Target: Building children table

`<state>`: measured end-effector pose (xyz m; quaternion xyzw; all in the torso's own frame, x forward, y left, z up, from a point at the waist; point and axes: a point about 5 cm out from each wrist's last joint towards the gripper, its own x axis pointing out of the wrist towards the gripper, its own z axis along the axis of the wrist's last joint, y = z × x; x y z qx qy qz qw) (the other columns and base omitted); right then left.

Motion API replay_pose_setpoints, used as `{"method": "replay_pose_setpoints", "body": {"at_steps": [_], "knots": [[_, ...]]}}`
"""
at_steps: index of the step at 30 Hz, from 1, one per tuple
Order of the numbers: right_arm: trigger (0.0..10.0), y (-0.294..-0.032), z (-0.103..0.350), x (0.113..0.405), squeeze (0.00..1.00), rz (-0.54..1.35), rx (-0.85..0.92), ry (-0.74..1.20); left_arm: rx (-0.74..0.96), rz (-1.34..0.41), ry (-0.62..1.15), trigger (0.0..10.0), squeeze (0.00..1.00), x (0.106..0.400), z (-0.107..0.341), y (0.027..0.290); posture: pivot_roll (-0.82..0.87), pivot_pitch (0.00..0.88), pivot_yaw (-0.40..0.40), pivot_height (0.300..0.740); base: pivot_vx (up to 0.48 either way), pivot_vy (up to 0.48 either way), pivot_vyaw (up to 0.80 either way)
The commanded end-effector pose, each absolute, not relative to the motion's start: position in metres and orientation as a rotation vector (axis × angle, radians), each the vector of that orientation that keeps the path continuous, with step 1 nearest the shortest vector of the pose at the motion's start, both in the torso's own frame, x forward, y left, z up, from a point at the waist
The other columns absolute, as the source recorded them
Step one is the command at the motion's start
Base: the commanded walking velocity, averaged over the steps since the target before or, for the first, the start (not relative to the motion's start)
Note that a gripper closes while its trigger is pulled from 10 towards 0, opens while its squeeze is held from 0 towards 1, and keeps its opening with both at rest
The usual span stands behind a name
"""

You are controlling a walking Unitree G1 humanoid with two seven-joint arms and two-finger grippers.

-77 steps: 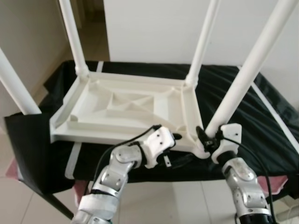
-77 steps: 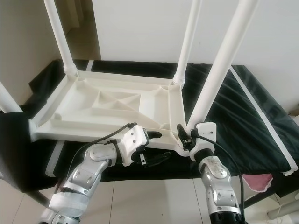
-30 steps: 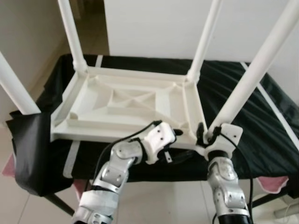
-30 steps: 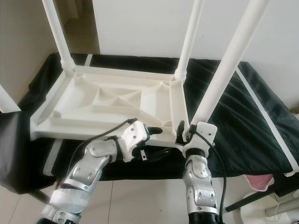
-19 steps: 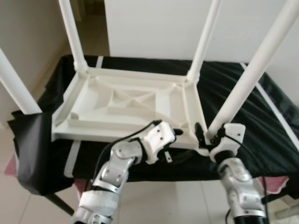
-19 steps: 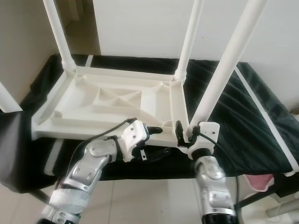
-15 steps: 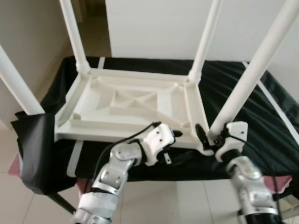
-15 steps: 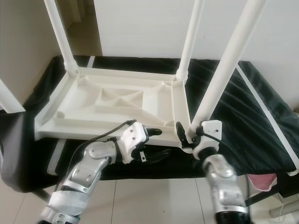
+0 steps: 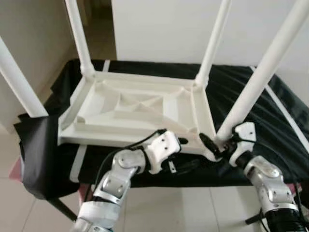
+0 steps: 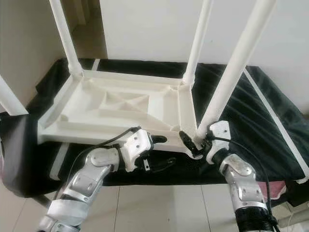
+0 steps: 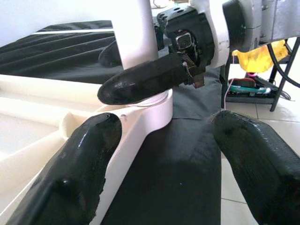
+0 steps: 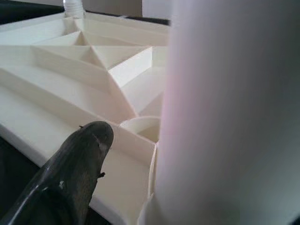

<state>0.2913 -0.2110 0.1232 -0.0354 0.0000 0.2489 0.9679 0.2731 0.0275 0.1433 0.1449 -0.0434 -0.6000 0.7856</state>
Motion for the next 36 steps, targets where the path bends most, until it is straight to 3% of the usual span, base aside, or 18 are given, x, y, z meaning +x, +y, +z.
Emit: {"method": "replay_pose_setpoints", "body": {"at_steps": [1,2,3,5,6,10,11,12,13,20,21,22,23,32,36], "knots": [[10.0,-0.209,0.123,0.295,0.0,0.53,-0.091,0.005,0.332,-1.227,-0.096,10.0,0.0,0.277,0.143,0.025,-0.02,0.0,-0.031,0.74,0.0,0.0,0.0],[10.0,-0.208,0.123,0.295,0.0,0.537,-0.09,0.005,0.335,-1.226,-0.097,10.0,0.0,0.278,0.143,0.025,-0.02,0.0,-0.031,0.74,0.0,0.0,0.0],[8.8,-0.207,0.123,0.296,0.0,0.546,-0.097,0.006,0.334,-1.227,-0.099,10.0,0.0,0.278,0.143,0.024,-0.02,0.0,-0.033,0.74,0.0,0.0,0.0],[8.7,-0.206,0.123,0.297,0.0,0.557,-0.104,0.007,0.33,-1.229,-0.101,10.0,0.0,0.278,0.144,0.024,-0.02,0.0,-0.033,0.74,0.0,0.0,0.0],[10.0,-0.206,0.123,0.297,0.0,0.559,-0.107,0.007,0.329,-1.229,-0.101,10.0,0.0,0.278,0.144,0.024,-0.02,0.0,-0.033,0.74,0.0,0.0,0.0],[10.0,-0.208,0.123,0.298,0.0,0.566,-0.105,0.005,0.324,-1.23,-0.1,10.0,0.0,0.277,0.144,0.023,-0.02,0.0,-0.034,0.74,0.0,0.0,0.0],[4.4,-0.209,0.122,0.298,0.0,0.568,-0.106,0.005,0.323,-1.231,-0.1,10.0,0.0,0.276,0.143,0.023,-0.02,0.0,-0.036,0.74,0.0,0.0,0.0],[4.4,-0.209,0.122,0.298,0.0,0.568,-0.106,0.005,0.323,-1.231,-0.1,10.0,0.0,0.276,0.143,0.023,-0.02,0.0,-0.036,0.74,0.0,0.0,0.0],[0.0,-0.21,0.121,0.297,0.0,0.57,-0.107,0.007,0.323,-1.231,-0.1,10.0,0.0,0.276,0.143,0.023,-0.02,0.0,-0.037,0.74,0.0,0.0,0.0],[0.0,-0.214,0.116,0.294,0.0,0.565,-0.114,0.021,0.323,-1.231,-0.098,10.0,0.0,0.276,0.142,0.023,-0.02,0.0,-0.035,0.74,0.0,0.0,0.0],[3.9,-0.215,0.114,0.294,0.0,0.562,-0.118,0.029,0.324,-1.233,-0.096,10.0,0.0,0.275,0.141,0.023,-0.03,0.0,-0.032,0.74,0.0,0.0,0.0],[3.9,-0.215,0.113,0.294,0.0,0.561,-0.119,0.031,0.323,-1.234,-0.096,10.0,0.0,0.275,0.141,0.023,-0.03,0.0,-0.032,0.74,0.0,0.0,0.0],[10.0,-0.216,0.113,0.294,0.0,0.556,-0.119,0.035,0.323,-1.235,-0.094,10.0,0.0,0.274,0.14,0.023,-0.03,0.0,-0.032,0.74,0.0,0.0,0.0],[10.0,-0.217,0.107,0.295,0.0,0.478,-0.091,0.064,0.322,-1.236,-0.092,10.0,0.0,0.274,0.14,0.023,-0.03,0.0,-0.034,0.74,0.0,0.0,0.0],[10.0,-0.218,0.103,0.301,0.0,0.249,-0.076,0.09,0.318,-1.23,-0.092,10.0,0.0,0.274,0.139,0.023,-0.03,0.0,-0.037,0.74,0.0,0.0,0.0]]}}
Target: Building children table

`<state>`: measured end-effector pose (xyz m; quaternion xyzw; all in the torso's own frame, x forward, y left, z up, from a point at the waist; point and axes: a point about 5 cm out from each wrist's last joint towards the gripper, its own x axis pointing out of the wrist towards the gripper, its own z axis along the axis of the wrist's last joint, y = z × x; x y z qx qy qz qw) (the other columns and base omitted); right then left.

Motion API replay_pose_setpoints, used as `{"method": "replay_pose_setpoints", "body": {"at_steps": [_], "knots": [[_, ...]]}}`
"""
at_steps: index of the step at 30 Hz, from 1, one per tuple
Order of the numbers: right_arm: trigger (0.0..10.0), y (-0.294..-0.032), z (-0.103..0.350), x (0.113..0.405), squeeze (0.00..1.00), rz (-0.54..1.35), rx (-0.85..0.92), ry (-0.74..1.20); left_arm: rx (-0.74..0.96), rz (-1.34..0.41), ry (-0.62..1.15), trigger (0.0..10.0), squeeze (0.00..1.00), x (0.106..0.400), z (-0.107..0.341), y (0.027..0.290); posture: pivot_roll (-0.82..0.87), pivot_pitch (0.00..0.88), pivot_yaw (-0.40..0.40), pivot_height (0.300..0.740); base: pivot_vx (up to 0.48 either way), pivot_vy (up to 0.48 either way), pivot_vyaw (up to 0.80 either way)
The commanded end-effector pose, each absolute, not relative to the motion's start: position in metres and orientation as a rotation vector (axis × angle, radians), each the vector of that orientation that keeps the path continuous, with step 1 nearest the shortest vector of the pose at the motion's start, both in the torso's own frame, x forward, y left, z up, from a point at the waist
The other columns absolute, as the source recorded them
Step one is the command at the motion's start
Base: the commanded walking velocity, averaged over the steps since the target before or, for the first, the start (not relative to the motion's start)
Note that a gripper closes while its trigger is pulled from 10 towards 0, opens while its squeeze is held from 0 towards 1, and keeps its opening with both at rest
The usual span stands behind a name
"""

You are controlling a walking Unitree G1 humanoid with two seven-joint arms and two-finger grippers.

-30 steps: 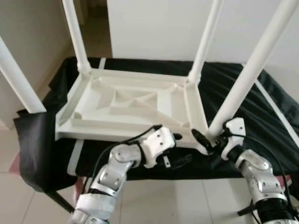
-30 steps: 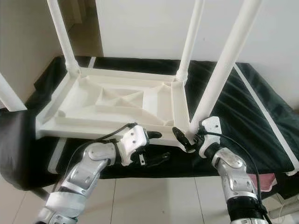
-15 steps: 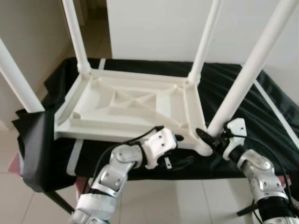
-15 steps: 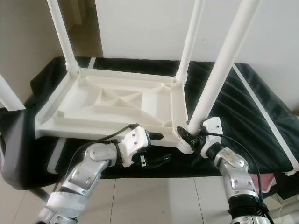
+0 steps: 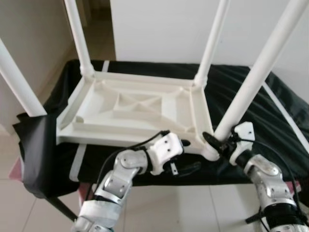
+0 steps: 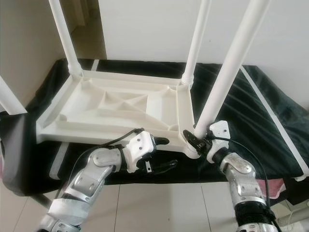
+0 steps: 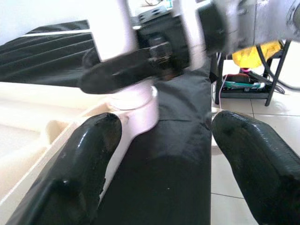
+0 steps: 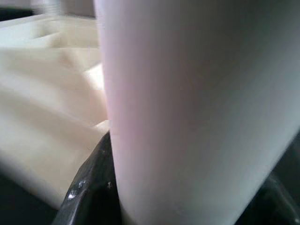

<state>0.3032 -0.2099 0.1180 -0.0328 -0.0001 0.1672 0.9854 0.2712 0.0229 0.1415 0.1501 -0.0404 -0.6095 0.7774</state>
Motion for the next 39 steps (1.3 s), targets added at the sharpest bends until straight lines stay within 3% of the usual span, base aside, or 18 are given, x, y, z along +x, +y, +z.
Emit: {"method": "replay_pose_setpoints", "body": {"at_steps": [1,15,21,39], "knots": [[10.0,-0.217,0.104,0.301,0.0,0.23,-0.07,0.083,0.317,-1.23,-0.092,10.0,0.0,0.274,0.139,0.023,-0.03,0.0,-0.036,0.74,0.0,0.0,0.0],[10.0,-0.202,0.1,0.3,0.0,-0.039,0.053,0.102,0.316,-1.233,-0.094,10.0,0.0,0.273,0.14,0.023,-0.03,0.0,-0.034,0.74,0.0,0.0,0.0],[10.0,-0.173,0.095,0.298,0.0,-0.278,0.197,0.107,0.311,-1.231,-0.094,10.0,0.0,0.272,0.14,0.022,-0.02,0.0,-0.046,0.74,0.0,0.0,0.0],[10.0,-0.151,0.105,0.296,0.0,-0.286,0.222,0.075,0.309,-1.208,-0.104,10.0,0.0,0.276,0.143,0.024,-0.02,0.0,-0.03,0.74,0.0,0.0,0.0]]}}
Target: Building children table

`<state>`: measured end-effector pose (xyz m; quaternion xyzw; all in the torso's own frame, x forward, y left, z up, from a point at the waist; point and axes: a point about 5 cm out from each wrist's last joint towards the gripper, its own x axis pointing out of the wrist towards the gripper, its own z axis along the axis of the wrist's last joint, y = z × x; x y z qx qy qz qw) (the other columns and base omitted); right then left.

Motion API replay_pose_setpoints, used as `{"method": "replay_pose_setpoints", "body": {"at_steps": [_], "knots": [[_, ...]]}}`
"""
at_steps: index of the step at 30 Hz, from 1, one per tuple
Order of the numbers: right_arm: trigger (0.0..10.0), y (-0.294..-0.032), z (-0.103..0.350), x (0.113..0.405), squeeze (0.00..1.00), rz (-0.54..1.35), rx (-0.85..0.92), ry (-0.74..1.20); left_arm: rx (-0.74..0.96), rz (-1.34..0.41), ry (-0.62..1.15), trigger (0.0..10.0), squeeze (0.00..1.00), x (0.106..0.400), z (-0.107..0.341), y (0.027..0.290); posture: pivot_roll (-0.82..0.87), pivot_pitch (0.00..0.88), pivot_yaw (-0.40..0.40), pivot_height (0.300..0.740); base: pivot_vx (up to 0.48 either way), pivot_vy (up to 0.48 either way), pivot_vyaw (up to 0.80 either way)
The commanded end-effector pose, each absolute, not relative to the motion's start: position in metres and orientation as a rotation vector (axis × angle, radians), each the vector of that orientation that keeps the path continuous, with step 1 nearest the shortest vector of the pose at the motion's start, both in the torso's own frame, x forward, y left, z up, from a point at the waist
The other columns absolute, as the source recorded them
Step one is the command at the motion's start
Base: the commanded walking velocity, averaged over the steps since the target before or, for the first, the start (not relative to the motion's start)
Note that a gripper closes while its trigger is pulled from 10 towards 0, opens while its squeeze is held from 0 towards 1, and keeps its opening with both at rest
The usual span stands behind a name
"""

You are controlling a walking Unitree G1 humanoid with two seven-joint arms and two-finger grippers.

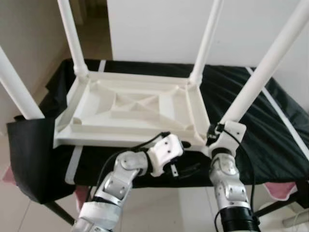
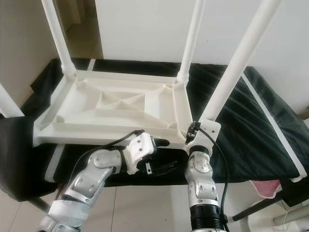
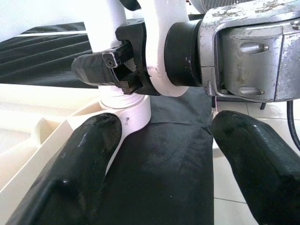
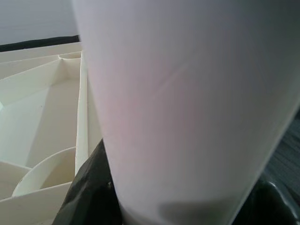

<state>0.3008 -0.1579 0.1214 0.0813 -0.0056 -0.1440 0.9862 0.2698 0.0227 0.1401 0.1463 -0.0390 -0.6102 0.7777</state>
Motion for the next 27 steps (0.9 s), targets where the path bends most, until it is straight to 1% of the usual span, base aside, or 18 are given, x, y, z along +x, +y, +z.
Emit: {"method": "replay_pose_setpoints", "body": {"at_steps": [1,8,9,10,11,17,21,23,25,27], "knots": [[10.0,-0.151,0.106,0.296,0.0,-0.294,0.218,0.074,0.31,-1.205,-0.109,10.0,0.0,0.276,0.144,0.023,-0.02,0.0,-0.033,0.74,0.0,0.0,0.0],[10.0,-0.153,0.11,0.299,0.0,-0.308,0.185,0.064,0.319,-1.183,-0.136,10.0,0.0,0.279,0.146,0.021,-0.02,0.0,-0.044,0.74,0.0,0.0,0.0],[10.0,-0.154,0.11,0.299,0.06,-0.309,0.181,0.062,0.32,-1.179,-0.14,10.0,0.0,0.279,0.147,0.021,-0.02,0.0,-0.045,0.74,0.0,0.0,0.0],[10.0,-0.154,0.111,0.299,0.06,-0.306,0.18,0.06,0.322,-1.174,-0.143,10.0,0.0,0.279,0.147,0.021,-0.02,0.0,-0.048,0.74,0.0,0.0,0.0],[10.0,-0.154,0.112,0.3,1.0,-0.286,0.18,0.052,0.321,-1.164,-0.143,10.0,0.0,0.28,0.147,0.021,-0.02,0.0,-0.051,0.74,0.0,0.0,0.0],[10.0,-0.153,0.116,0.301,1.0,-0.249,0.161,0.031,0.332,-1.14,-0.15,10.0,0.0,0.281,0.147,0.021,-0.02,0.0,-0.056,0.74,0.0,0.0,0.0],[10.0,-0.153,0.118,0.301,1.0,-0.219,0.15,0.017,0.372,-1.101,-0.175,10.0,0.0,0.283,0.148,0.022,-0.02,0.0,-0.057,0.74,0.0,0.0,0.0],[10.0,-0.155,0.119,0.3,1.0,-0.192,0.141,0.003,0.382,-1.09,-0.18,10.0,0.0,0.284,0.148,0.021,-0.02,0.0,-0.059,0.74,0.0,0.0,0.0],[10.0,-0.161,0.121,0.296,1.0,-0.109,0.127,-0.024,0.382,-1.079,-0.188,10.0,0.0,0.285,0.149,0.021,-0.02,0.0,-0.059,0.74,0.0,0.0,0.0],[10.0,-0.162,0.121,0.294,1.0,-0.088,0.125,-0.026,0.383,-1.072,-0.189,10.0,0.0,0.285,0.149,0.022,-0.02,0.0,-0.059,0.74,0.0,0.0,0.0]]}}
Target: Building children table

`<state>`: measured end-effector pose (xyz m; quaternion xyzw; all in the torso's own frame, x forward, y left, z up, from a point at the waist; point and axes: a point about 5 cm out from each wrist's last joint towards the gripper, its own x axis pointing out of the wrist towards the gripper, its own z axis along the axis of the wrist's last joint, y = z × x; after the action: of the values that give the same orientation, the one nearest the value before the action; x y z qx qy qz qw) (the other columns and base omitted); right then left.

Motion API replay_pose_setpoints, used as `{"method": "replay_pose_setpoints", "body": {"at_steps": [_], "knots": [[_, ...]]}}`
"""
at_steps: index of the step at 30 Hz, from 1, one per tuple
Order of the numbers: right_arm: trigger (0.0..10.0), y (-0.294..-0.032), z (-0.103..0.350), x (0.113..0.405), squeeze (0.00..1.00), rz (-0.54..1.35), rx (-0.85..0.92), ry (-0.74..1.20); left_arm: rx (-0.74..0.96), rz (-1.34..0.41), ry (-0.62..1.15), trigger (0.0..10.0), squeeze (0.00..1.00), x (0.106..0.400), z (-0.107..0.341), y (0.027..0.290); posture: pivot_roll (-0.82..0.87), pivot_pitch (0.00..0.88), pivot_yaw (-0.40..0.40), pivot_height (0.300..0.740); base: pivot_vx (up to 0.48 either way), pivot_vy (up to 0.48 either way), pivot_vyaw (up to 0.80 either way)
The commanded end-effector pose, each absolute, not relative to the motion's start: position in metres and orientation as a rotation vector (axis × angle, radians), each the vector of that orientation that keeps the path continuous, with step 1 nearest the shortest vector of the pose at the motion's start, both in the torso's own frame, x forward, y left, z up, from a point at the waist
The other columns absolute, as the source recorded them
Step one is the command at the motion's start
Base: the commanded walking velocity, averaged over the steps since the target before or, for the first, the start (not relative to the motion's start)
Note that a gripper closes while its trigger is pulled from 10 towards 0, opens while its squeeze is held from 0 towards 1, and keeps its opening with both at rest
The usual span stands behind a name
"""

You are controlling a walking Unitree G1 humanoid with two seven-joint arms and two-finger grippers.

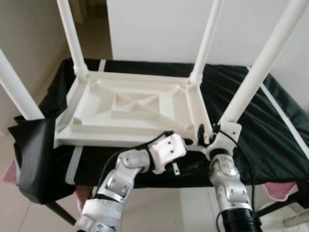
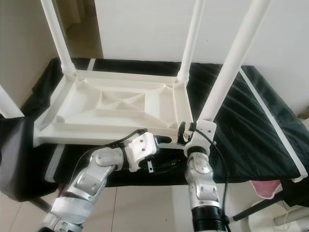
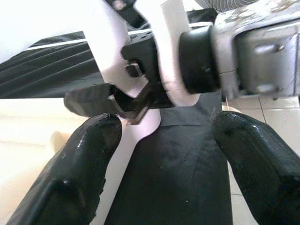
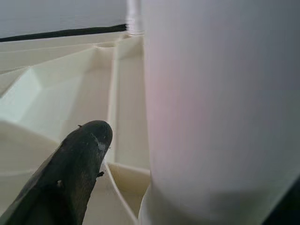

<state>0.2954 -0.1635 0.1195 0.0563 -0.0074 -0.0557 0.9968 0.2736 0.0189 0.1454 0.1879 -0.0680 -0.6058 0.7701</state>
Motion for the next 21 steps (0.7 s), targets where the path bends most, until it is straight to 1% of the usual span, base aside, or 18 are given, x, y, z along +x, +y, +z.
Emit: {"method": "replay_pose_setpoints", "body": {"at_steps": [1,5,6,7,8,12,17,21], "knots": [[10.0,-0.164,0.12,0.294,1.0,-0.082,0.126,-0.027,0.384,-1.069,-0.191,10.0,0.0,0.286,0.149,0.022,-0.02,0.0,-0.06,0.74,0.0,0.0,0.0],[10.0,-0.17,0.12,0.291,1.0,-0.056,0.124,-0.041,0.386,-1.045,-0.19,10.0,0.0,0.287,0.149,0.023,-0.02,0.0,-0.059,0.74,0.0,0.0,0.0],[10.0,-0.174,0.121,0.289,0.88,-0.024,0.123,-0.053,0.352,-1.07,-0.15,10.0,0.0,0.287,0.147,0.022,-0.03,0.0,-0.059,0.74,0.0,0.0,0.0],[10.0,-0.174,0.122,0.289,0.88,-0.018,0.124,-0.055,0.341,-1.08,-0.14,10.0,0.0,0.286,0.147,0.022,-0.03,0.0,-0.059,0.74,0.0,0.0,0.0],[10.0,-0.175,0.123,0.288,0.0,0.003,0.111,-0.06,0.348,-1.075,-0.149,10.0,0.0,0.287,0.147,0.022,-0.03,0.001,-0.06,0.74,0.0,0.0,0.0],[10.0,-0.175,0.123,0.288,0.0,0.042,0.096,-0.063,0.36,-1.068,-0.162,10.0,0.0,0.287,0.148,0.022,-0.03,0.002,-0.056,0.74,0.0,0.0,0.0],[10.0,-0.177,0.124,0.282,0.0,0.198,0.034,-0.054,0.338,-1.119,-0.149,10.0,0.0,0.285,0.148,0.021,-0.03,0.003,-0.052,0.74,0.0,0.0,0.0],[10.0,-0.182,0.126,0.283,0.0,0.247,0.007,-0.051,0.322,-1.137,-0.134,10.0,0.0,0.285,0.147,0.021,-0.03,0.004,-0.051,0.74,0.0,0.0,0.0]]}}
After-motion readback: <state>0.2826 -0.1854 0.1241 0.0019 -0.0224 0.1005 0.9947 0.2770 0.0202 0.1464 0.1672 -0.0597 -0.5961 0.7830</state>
